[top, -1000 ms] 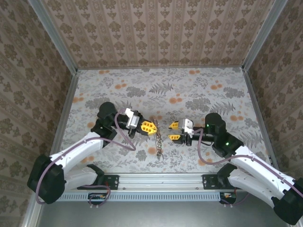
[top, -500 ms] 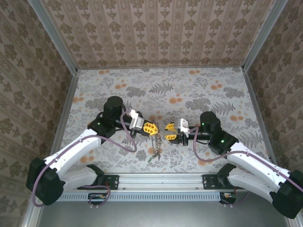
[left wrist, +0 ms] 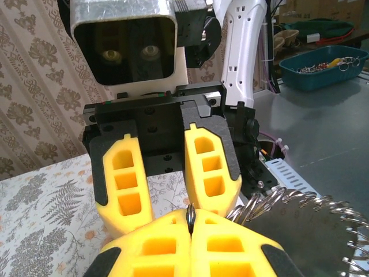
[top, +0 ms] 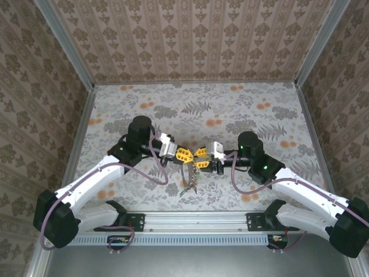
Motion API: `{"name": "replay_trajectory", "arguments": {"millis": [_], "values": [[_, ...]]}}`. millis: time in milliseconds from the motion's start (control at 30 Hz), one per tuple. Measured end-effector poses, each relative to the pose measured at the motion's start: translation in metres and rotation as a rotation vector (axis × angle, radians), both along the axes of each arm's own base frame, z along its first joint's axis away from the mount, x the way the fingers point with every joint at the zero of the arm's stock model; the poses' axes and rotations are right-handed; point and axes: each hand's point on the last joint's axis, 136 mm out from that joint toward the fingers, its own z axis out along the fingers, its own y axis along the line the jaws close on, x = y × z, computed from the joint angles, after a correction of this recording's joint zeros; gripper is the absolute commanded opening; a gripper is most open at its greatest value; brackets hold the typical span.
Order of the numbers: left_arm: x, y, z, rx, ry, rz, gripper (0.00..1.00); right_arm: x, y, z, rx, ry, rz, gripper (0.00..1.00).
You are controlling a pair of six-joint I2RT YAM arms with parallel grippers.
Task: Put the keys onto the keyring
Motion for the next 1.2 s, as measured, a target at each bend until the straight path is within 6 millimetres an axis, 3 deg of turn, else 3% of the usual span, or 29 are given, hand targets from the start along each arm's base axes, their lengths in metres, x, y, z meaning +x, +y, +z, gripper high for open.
{"name": "replay_trajectory", "arguments": {"millis": [433, 700, 933, 1200], "values": [[0.011, 0.001, -0.001, 0.005, -0.01, 0.042, 0.0, 0.005, -0.003, -0.014, 0.031, -0.007, -0.095, 0.39], [0.015, 0.003, 0.0, 0.0, -0.016, 0.055, 0.0, 0.008, -0.017, -0.029, 0.027, 0.005, -0.184, 0.35], [0.018, 0.001, -0.001, -0.005, -0.02, 0.052, 0.0, 0.01, -0.012, -0.029, 0.035, 0.002, -0.188, 0.3], [0.018, 0.0, -0.002, -0.002, -0.013, 0.049, 0.0, 0.011, -0.009, -0.029, 0.039, -0.007, -0.184, 0.33]]}}
